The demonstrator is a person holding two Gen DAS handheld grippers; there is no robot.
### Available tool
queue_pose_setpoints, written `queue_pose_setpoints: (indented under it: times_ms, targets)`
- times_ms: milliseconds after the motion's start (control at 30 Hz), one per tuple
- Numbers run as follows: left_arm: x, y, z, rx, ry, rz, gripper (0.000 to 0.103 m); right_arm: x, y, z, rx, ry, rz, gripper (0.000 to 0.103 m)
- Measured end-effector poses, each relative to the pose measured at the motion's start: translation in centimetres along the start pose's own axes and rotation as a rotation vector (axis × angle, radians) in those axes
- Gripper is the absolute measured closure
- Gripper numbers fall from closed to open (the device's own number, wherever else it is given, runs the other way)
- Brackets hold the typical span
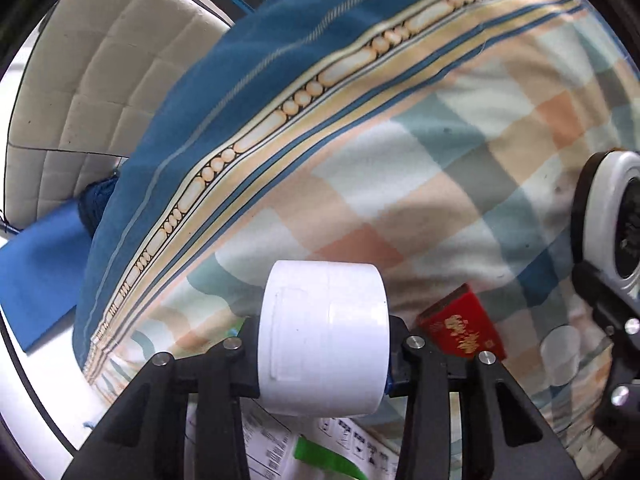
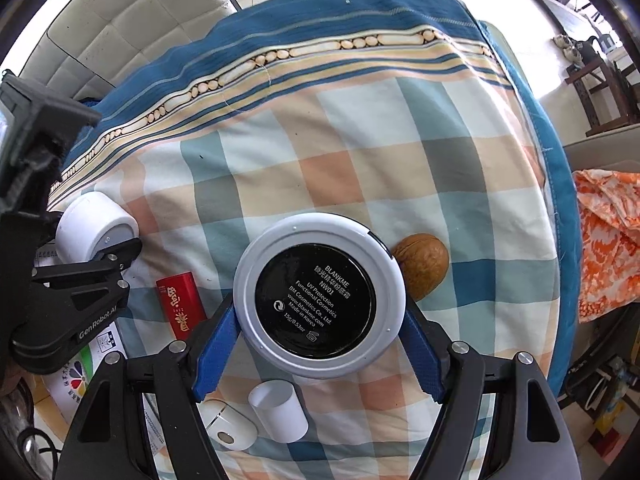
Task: Organize rigid objects
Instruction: 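Close the left tool on the white cup and lift it, then carry the white cup and compact over the box and lower them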
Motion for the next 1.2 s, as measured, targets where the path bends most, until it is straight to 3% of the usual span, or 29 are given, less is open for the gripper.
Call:
queue_pose_setpoints:
  times_ms: [367,600,867,1000,1200]
  targets:
    - [-2.2,-6.3,0.5,-0.130,-0.129,-0.173,0.067,-1.1,-3.5,-0.1,0.012,0.003,-0.057,0.025]
    - [-7.1,-12.5,2.2,-0.238,-0.230,-0.305,0.067,-3.5,-9.4,2.3,0.054,-0.054,-0.145,0.025]
    - [-18.0,-16.2,8.6,-0.284,-0.399,-0.402,0.067,-7.4,-16.1,10.8,0.156,-0.174,-0.222,0.025]
    - [-23.6,-14.7,12.4,-0.272,-0.481,-0.386,0.067,-9.6,-16.4,16.7,0.193,-0.242,-0.207,0.025]
    - [-30.0,-9.9,16.2,-0.327,-0.606,-0.316,0.067,-12.6,-13.3,24.6,0.214,-0.316,-0.126,0.025]
Point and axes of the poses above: each gripper's, at about its wrist camera, not at the fingertips, and y roughly the way its jaws point, z to its left, x to its top, the point moved 4 cm from there along y, roughly the way its jaws point, and after that the axes turned 4 degrees about -x, right-handed, at the moved point
